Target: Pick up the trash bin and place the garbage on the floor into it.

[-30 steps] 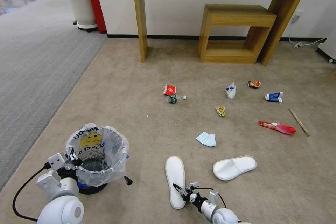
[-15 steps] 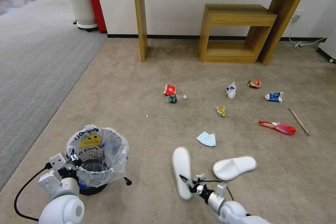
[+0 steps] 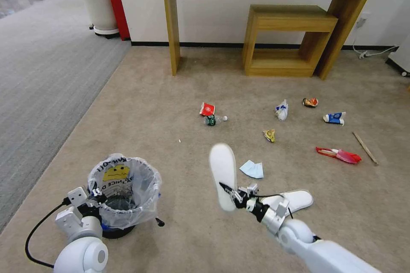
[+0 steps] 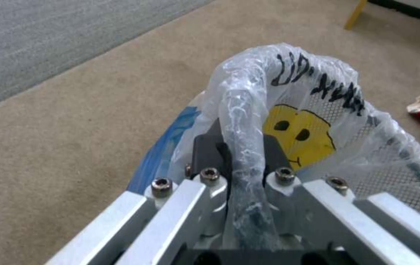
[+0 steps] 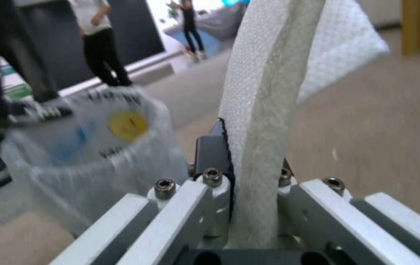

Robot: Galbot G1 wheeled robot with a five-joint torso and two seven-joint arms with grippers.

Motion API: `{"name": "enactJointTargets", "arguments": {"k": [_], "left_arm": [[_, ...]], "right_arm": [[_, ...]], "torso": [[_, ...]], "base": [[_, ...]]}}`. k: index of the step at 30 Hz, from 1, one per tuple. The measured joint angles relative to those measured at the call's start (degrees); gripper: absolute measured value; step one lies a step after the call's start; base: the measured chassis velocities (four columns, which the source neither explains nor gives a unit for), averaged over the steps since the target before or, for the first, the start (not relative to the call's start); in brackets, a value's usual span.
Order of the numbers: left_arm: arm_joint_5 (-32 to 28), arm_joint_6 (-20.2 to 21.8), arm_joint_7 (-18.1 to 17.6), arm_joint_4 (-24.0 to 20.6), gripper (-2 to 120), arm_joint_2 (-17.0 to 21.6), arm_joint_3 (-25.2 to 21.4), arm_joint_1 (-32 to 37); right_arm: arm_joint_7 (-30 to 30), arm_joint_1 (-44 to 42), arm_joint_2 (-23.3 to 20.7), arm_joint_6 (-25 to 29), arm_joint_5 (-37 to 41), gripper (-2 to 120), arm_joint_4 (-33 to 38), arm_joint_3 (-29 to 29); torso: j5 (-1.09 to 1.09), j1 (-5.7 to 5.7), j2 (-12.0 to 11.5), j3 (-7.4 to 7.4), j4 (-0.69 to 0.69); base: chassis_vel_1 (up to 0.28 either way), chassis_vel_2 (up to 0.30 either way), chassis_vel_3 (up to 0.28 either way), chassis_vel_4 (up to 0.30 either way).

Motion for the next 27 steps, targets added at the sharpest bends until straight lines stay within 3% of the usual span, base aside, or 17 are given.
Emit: {"name": "enactJointTargets", "arguments": {"k": [10, 27], "left_arm": [[-5.75, 3.24, -1.11, -8.66, 3, 0.41, 1.15, 2.96], [-5.33, 3.97, -0.67, -14.27, 3, 1.87, 3.37, 8.14]], "right_arm": [[0.88, 8.50, -3.42, 0.03, 0.09, 2, 9.14, -3.24], [1.87, 20.76, -2.95, 0.45, 0.64, 2, 14.12, -15.03]], "torso": [[0.00, 0.00, 0.00, 0.00, 0.00], [0.00, 0.00, 0.00, -0.01, 0.00]], "base": [[0.000, 0.000, 0.000, 0.000], [0.000, 0.000, 0.000, 0.000]]}}
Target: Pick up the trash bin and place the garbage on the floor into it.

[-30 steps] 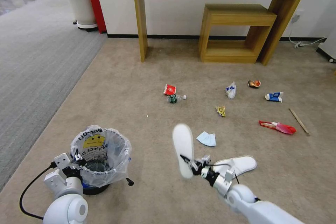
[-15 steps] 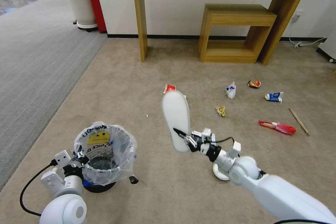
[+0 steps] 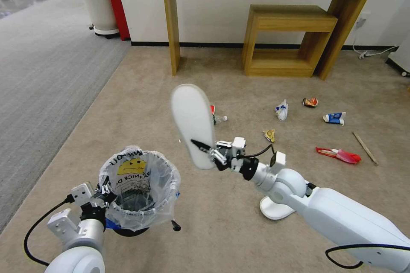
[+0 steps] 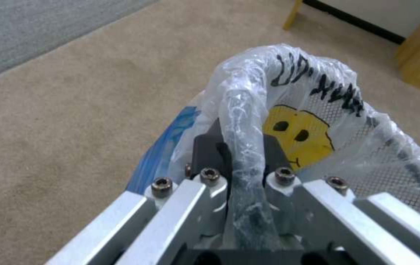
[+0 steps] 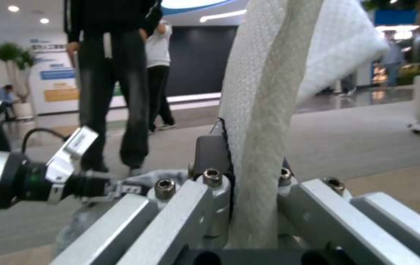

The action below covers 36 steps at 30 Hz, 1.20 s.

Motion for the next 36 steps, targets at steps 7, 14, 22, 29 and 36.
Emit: {"name": "enactJointTargets", "arguments": {"k": [7, 14, 22, 29, 36], "left_arm": [[0.09, 0.14, 0.34, -2.03, 3, 0.87, 0.59, 2.13], [0.61, 0.15, 0.58, -2.51, 3, 0.86, 1.26, 2.60], [1.46, 0.12, 0.89, -3.12, 3, 0.42, 2.13, 3.34], [2.26, -0.16, 1.35, -3.99, 3, 0.17, 2.58, 4.68], [2.38, -0.28, 1.52, -4.50, 3, 0.17, 2.42, 5.19]], "right_arm": [[-0.35, 2.57, 2.50, 0.73, -0.90, 2, -2.42, -5.56], [-0.86, 3.49, 3.99, 1.17, -1.92, 2, -4.94, -8.58], [-0.05, 5.06, 6.40, 1.48, -3.31, 2, -7.38, -12.37], [1.17, 8.64, 9.68, 1.66, -3.75, 2, -10.09, -17.04], [1.25, 10.42, 10.97, 2.48, -4.32, 2, -11.76, -19.93]], "torso": [[0.00, 0.00, 0.01, 0.00, 0.01], [0.01, 0.00, 0.01, 0.00, 0.00], [0.00, 0.00, 0.01, 0.00, 0.00], [0.00, 0.00, 0.00, 0.00, 0.01], [0.00, 0.00, 0.00, 0.00, 0.00]], "base": [[0.000, 0.000, 0.000, 0.000], [0.000, 0.000, 0.000, 0.000], [0.000, 0.000, 0.000, 0.000], [0.000, 0.000, 0.000, 0.000], [0.000, 0.000, 0.000, 0.000]]}}
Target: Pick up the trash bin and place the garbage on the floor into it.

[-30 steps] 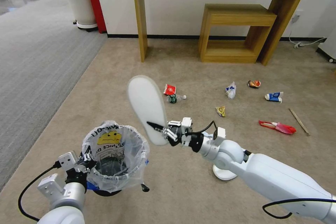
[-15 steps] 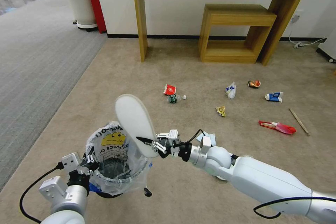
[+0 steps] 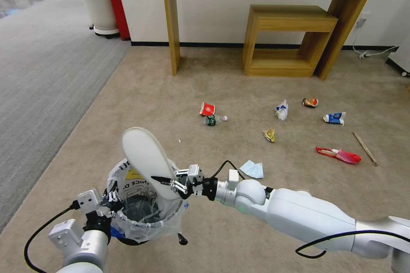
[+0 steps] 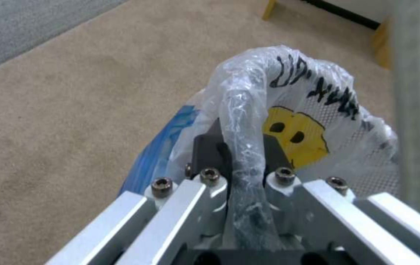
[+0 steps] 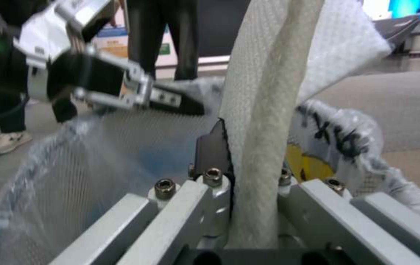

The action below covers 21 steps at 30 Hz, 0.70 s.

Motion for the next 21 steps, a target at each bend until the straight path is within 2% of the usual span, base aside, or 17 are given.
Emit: {"name": "enactJointTargets", "arguments": {"k": [4, 7, 8, 12, 16, 18, 20, 21], "left_arm": [[0.02, 0.00, 0.02, -0.23, 3, -0.05, -0.12, 0.20], [-0.01, -0.06, 0.01, -0.40, 3, -0.06, -0.23, 0.23], [-0.01, -0.06, 0.01, -0.40, 3, -0.06, -0.23, 0.23], [-0.08, -0.10, 0.02, -0.32, 3, -0.08, -0.25, 0.05], [-0.04, -0.11, 0.02, -0.13, 3, -0.23, -0.12, -0.03], [0.01, -0.16, 0.03, 0.11, 3, -0.36, -0.03, -0.20], [0.07, -0.19, 0.04, 0.19, 3, -0.39, 0.00, -0.21], [0.16, -0.20, 0.05, 0.29, 3, -0.41, 0.10, -0.20]], "right_arm": [[0.13, 0.54, 0.55, 0.08, -0.44, 6, -0.66, -1.98], [0.11, 0.40, 0.60, 0.03, -0.81, 19, -0.87, -2.38], [0.11, 0.40, 0.60, 0.03, -0.81, 19, -0.87, -2.38], [-0.07, 0.48, 0.46, -0.01, -0.88, 40, -0.97, -2.20], [-0.18, 0.61, 0.20, -0.01, -0.85, 48, -0.77, -2.05], [-0.20, 0.63, 0.03, -0.01, -0.82, 60, -0.59, -1.85], [-0.20, 0.62, 0.01, -0.01, -0.82, 64, -0.59, -1.75], [-0.19, 0.54, 0.00, 0.00, -0.83, 70, -0.55, -1.61]], "torso": [[0.00, 0.00, 0.00, 0.00, 0.00], [0.01, 0.00, 0.00, 0.00, 0.00], [0.01, 0.00, 0.00, 0.00, 0.00], [0.01, 0.00, 0.00, 0.00, 0.00], [0.00, 0.00, 0.00, 0.00, 0.00], [0.00, 0.00, 0.00, 0.00, 0.00], [0.01, 0.00, 0.00, 0.00, 0.00], [0.00, 0.00, 0.00, 0.00, 0.00]], "base": [[0.000, 0.000, 0.000, 0.000], [0.000, 0.000, 0.000, 0.000], [0.000, 0.000, 0.000, 0.000], [0.000, 0.000, 0.000, 0.000], [0.000, 0.000, 0.000, 0.000], [0.000, 0.000, 0.000, 0.000], [0.000, 0.000, 0.000, 0.000], [0.000, 0.000, 0.000, 0.000]]}}
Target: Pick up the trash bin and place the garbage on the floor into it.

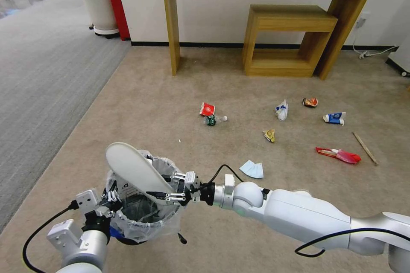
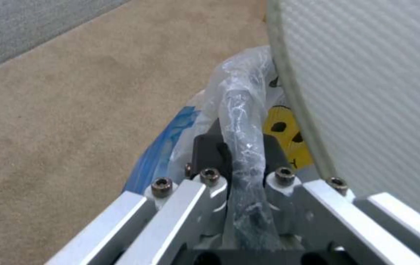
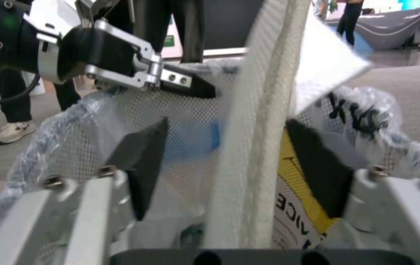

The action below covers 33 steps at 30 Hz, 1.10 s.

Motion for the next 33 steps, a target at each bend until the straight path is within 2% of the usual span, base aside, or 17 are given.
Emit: {"name": "enactJointTargets", "arguments": {"k": [3, 4, 6, 9, 22, 33], "left_arm": [[0.09, -0.01, 0.01, 0.06, 3, -0.06, 0.16, -0.01], [0.22, -0.01, 0.03, 0.06, 3, -0.21, 0.36, -0.11], [0.38, -0.04, 0.08, 0.05, 3, -0.38, 0.66, -0.09], [0.70, -0.16, 0.16, 0.01, 3, -0.47, 0.94, 0.09], [1.68, -0.60, 0.59, 0.33, 3, -0.93, 1.72, -0.17], [0.95, -0.69, 0.46, 0.62, 3, -0.87, 2.00, -0.85]], "right_arm": [[0.00, -0.14, -0.01, 0.00, -0.16, 77, 0.10, 0.11], [-0.02, -0.19, -0.06, 0.00, -0.57, 86, 0.08, 0.04], [-0.02, -0.39, -0.09, 0.01, -0.79, 93, 0.03, -0.23], [-0.20, -0.37, -0.15, 0.04, -0.91, 99, 0.00, -0.76], [-1.67, 2.80, 0.30, -0.32, -3.02, 100, 1.11, -2.21], [-2.32, 4.22, -1.73, -0.69, -3.21, 100, 2.59, -1.89]], "torso": [[0.01, 0.00, 0.00, 0.00, 0.00], [0.00, 0.00, 0.00, 0.00, 0.00], [0.01, 0.00, 0.00, 0.00, 0.00], [0.01, -0.01, 0.00, 0.00, 0.00], [0.00, -0.01, 0.00, 0.00, 0.01], [0.01, 0.00, 0.00, 0.00, 0.00]], "base": [[0.000, 0.000, 0.000, 0.000], [0.000, 0.000, 0.000, 0.000], [0.000, 0.000, 0.000, 0.000], [0.000, 0.000, 0.000, 0.000], [0.000, 0.000, 0.000, 0.000], [0.000, 0.000, 0.000, 0.000]]}}
